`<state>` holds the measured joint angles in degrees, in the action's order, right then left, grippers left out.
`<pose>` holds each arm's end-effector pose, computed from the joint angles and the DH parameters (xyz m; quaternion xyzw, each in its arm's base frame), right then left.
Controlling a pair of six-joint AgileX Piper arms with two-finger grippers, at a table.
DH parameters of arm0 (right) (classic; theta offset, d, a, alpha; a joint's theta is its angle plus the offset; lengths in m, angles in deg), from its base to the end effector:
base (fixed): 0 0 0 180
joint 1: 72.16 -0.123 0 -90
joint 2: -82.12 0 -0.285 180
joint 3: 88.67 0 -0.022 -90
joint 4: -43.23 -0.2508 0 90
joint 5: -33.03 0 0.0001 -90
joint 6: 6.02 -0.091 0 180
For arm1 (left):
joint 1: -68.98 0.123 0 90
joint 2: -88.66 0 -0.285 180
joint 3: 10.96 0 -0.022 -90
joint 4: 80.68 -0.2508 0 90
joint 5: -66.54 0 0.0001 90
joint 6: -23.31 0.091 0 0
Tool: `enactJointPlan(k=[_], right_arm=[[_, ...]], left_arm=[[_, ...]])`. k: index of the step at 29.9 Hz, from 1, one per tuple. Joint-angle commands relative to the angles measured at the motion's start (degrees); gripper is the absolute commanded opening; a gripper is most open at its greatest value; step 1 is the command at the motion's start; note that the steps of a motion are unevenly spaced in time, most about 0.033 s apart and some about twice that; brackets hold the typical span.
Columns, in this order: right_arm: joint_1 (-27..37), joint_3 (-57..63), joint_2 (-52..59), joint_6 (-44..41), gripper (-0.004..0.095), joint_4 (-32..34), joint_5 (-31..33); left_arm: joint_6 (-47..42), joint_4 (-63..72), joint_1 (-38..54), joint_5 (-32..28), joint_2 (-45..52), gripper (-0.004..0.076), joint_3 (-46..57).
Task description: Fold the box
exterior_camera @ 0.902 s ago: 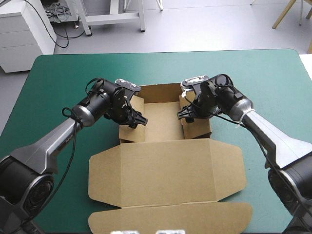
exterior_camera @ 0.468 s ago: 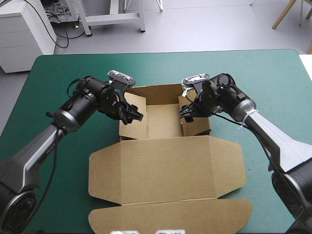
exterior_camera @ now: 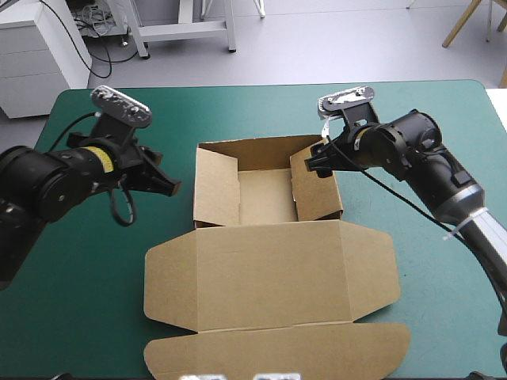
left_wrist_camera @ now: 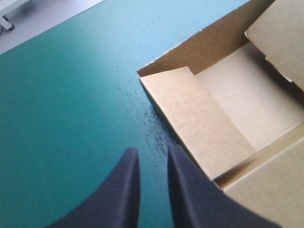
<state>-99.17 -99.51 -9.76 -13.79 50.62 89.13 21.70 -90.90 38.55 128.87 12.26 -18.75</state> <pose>0.2854 0.1346 0.4025 -0.1690 0.9135 0.0489 0.3667 0.2027 -0.1025 0.4535 0.2302 0.8764 -0.0286 0.4220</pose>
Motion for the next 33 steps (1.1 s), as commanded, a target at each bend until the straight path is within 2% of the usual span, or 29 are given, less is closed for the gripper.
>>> enactJointPlan(k=[1, 6, 12, 16, 23, 29, 31, 33], right_arm=[[-0.05, -1.79, 3.46, 0.6, 0.0806, 0.98, -3.19], [-0.05, -1.66, 3.41, -1.09, 0.0806, 0.88, -3.01], [-0.05, -1.66, 0.79, -3.08, 0.0806, 0.88, -3.0], [-0.05, -1.66, -3.09, -4.23, 0.0806, 0.88, -2.78], [2.91, -1.66, -11.08, -5.83, 0.0806, -0.36, -4.36], [4.51, -1.66, -16.21, -1.47, 0.0805, -3.45, -3.86], [4.51, -1.66, -17.18, -0.44, 0.0781, -3.82, -3.66], [4.51, -1.66, -17.96, 0.64, 0.0717, -4.86, -3.66]], left_arm=[[3.69, -1.54, -0.06, 0.35, 5.89, -0.0008, 1.56], [4.5, -0.34, -0.06, 0.74, 13.06, -0.001, 13.23], [4.5, -0.55, -0.06, -5.99, 24.36, -0.001, 32.4], [4.28, -0.41, -0.06, -6.65, 29.26, -0.001, 41.28], [4.03, 2.49, -0.06, -4.16, 32.16, -0.001, 45.3], [4.03, 2.49, -0.06, -3.44, 32.3, -0.001, 45.3], [4.03, 2.37, -0.06, -3.72, 32.3, -0.001, 45.3], [4.03, 2.37, -0.06, -3.86, 32.3, -0.001, 45.3]])
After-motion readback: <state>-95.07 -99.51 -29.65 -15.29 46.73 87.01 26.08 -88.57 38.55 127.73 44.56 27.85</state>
